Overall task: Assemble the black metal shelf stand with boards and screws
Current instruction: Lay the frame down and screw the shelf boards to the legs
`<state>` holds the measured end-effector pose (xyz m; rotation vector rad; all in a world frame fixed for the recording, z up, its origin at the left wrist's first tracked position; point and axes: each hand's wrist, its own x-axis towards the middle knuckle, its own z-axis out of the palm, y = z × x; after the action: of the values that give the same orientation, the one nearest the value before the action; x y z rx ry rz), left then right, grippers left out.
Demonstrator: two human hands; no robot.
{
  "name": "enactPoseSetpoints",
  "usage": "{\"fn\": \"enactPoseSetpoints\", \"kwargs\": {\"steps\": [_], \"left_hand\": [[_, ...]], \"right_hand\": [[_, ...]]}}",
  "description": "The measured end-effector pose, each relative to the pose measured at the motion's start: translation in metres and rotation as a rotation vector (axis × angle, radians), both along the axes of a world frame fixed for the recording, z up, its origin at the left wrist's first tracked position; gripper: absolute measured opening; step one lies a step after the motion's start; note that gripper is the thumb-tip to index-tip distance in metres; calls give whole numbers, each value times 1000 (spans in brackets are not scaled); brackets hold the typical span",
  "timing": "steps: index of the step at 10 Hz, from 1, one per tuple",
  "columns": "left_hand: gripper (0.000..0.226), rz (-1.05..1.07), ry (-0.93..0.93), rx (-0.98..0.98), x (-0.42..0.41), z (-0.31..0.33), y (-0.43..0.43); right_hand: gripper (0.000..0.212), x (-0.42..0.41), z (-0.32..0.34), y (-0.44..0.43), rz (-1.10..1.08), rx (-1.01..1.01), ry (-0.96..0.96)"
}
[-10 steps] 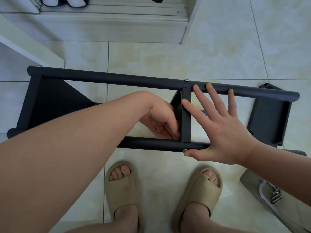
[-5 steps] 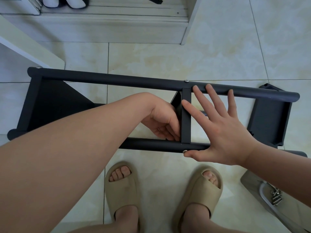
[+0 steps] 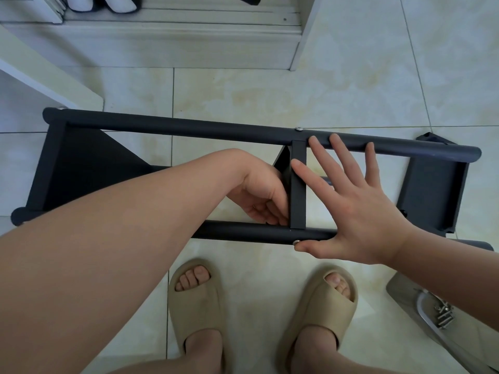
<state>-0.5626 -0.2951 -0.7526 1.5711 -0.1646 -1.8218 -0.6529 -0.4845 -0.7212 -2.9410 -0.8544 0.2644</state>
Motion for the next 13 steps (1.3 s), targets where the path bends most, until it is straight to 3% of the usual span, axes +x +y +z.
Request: {"fn": "enactPoseSetpoints", "kwargs": {"steps": [6, 8, 11, 13], "left_hand": [[33, 7, 78, -27, 2, 1, 4], [22, 57, 36, -36, 0, 0, 1], [23, 70, 37, -63, -2, 0, 3], [8, 5, 27, 26, -1, -2, 2]], "right_hand": [[114, 0, 1, 0, -2, -6, 6], [114, 0, 2, 0, -6, -3, 8], [114, 0, 1, 0, -3, -5, 10], [114, 0, 1, 0, -3, -7, 8]]}}
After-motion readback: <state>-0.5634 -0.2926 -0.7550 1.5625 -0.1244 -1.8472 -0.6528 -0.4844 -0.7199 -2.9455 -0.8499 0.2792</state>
